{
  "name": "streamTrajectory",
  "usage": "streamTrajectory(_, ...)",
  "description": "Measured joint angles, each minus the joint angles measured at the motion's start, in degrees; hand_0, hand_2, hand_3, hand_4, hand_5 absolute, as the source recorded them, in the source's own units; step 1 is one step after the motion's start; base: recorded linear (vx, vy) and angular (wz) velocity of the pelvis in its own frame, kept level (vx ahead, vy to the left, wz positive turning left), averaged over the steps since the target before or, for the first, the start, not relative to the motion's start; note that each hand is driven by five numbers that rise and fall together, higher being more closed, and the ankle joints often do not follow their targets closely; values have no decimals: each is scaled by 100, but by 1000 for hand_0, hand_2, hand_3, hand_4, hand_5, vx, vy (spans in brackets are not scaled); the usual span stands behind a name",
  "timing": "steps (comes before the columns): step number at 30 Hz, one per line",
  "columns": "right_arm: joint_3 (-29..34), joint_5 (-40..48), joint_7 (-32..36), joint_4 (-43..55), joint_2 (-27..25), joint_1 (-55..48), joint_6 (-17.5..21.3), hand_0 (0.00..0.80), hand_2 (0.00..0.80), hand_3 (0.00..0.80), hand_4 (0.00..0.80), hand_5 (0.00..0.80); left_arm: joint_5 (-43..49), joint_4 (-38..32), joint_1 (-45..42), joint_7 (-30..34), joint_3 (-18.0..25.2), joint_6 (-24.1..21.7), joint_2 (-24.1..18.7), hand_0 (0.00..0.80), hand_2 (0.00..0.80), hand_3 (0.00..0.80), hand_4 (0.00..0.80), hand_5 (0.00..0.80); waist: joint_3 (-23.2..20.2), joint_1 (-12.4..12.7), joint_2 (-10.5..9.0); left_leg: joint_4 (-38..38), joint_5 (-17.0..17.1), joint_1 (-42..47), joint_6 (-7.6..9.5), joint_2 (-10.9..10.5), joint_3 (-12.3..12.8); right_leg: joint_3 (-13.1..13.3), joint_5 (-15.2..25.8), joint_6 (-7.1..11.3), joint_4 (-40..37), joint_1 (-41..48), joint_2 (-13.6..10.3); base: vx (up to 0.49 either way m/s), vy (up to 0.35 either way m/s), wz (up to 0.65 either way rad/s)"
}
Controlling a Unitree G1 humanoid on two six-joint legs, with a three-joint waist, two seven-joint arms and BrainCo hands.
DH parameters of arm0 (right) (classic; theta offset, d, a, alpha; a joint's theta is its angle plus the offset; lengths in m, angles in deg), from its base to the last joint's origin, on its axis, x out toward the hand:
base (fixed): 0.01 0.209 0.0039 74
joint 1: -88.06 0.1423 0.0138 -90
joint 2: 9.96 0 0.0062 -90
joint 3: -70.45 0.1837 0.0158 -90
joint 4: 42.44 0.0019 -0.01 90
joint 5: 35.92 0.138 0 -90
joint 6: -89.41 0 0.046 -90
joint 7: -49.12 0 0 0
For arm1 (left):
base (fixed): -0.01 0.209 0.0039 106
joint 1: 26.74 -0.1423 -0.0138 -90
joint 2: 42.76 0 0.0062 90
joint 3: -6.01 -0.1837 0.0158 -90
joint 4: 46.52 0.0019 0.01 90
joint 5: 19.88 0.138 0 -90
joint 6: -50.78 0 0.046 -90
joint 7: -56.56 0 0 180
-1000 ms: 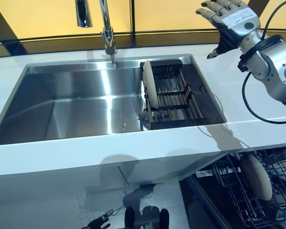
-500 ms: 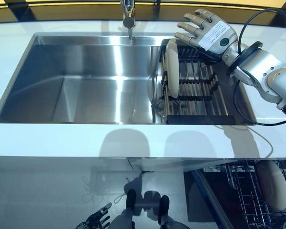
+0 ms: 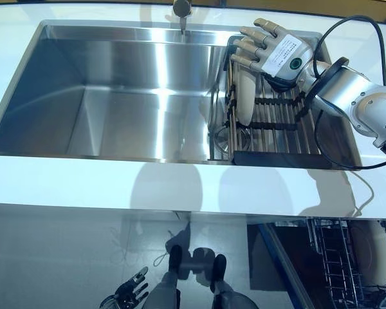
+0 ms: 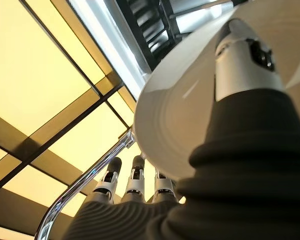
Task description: Take plates into dishwasher
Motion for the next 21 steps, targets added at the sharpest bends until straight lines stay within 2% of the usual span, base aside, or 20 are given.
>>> streamTrajectory(15,0,-6,-29,25,7,28,0,0,0,0,0,0,-273,-3,7,59,11,-5,-1,0,0,0,0,0,2,8,4,0,0,-6,0,1,1,-2,0,0,0,-8,0,0,0,0)
streamTrajectory(16,0,-24,-22,36,7,29,0,50,50,50,50,50,-275,-3,7,59,17,-5,0,0,0,0,0,0,2,8,4,0,0,-7,0,1,1,-2,0,0,0,-8,1,0,0,0)
streamTrajectory(17,0,-62,-7,55,7,29,0,182,182,182,182,182,-275,-3,7,59,21,-5,-1,0,0,0,0,0,3,9,5,-1,0,-7,0,1,1,-3,0,0,-1,-8,1,0,0,0)
streamTrajectory(18,0,-111,25,83,7,33,1,373,373,373,373,373,-276,-3,7,60,25,-5,2,0,0,0,0,0,3,9,5,0,0,-7,0,1,1,-3,0,0,0,-9,0,0,0,0)
streamTrajectory(19,0,-130,33,106,10,35,1,656,656,656,656,656,-276,-4,7,60,25,-5,3,0,0,0,0,0,3,10,5,-1,0,-8,0,1,1,-3,0,0,-1,-10,0,0,0,0)
streamTrajectory(20,0,-171,38,130,14,53,1,800,800,800,800,800,-276,-4,7,60,25,-5,4,0,0,0,0,0,3,11,5,-1,0,-9,0,1,1,-3,0,0,-1,-11,0,0,0,0)
streamTrajectory(21,0,-254,62,165,15,85,1,800,800,800,800,800,-280,-4,7,60,25,-5,4,0,0,0,0,0,3,14,5,-1,0,-10,0,1,1,-4,0,0,-1,-11,0,0,0,0)
